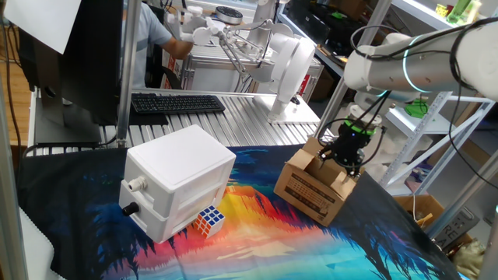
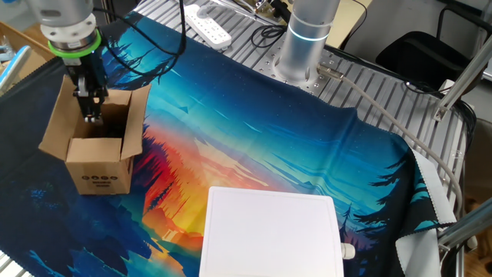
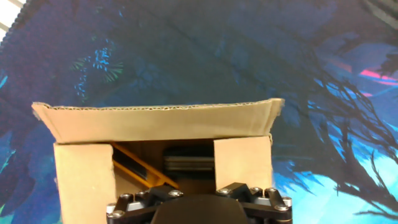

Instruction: Cover the box

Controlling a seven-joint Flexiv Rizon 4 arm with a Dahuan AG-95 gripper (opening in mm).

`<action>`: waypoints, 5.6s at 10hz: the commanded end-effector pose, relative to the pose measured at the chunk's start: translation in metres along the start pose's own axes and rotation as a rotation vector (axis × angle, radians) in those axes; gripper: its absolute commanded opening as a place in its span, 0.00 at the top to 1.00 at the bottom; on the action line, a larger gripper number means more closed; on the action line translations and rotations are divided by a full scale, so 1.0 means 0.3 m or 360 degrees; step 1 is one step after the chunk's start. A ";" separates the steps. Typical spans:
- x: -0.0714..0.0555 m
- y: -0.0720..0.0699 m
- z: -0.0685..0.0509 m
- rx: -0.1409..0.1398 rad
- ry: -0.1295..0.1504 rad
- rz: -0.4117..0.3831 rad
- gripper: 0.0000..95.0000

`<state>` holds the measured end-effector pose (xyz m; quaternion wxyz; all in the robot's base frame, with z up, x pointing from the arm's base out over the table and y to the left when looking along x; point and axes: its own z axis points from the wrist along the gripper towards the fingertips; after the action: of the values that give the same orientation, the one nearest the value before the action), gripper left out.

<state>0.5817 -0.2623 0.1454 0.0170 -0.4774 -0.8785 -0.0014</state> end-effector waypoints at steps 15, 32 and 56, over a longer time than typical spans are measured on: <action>0.090 -0.009 -0.051 0.0033 0.0014 -0.0304 0.20; 0.090 -0.009 -0.051 -0.0107 0.0034 -0.1314 0.20; 0.262 0.139 -0.053 0.0132 -0.0197 -0.1565 0.20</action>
<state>0.5748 -0.1737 0.1629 -0.0209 -0.0038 -0.9982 0.0556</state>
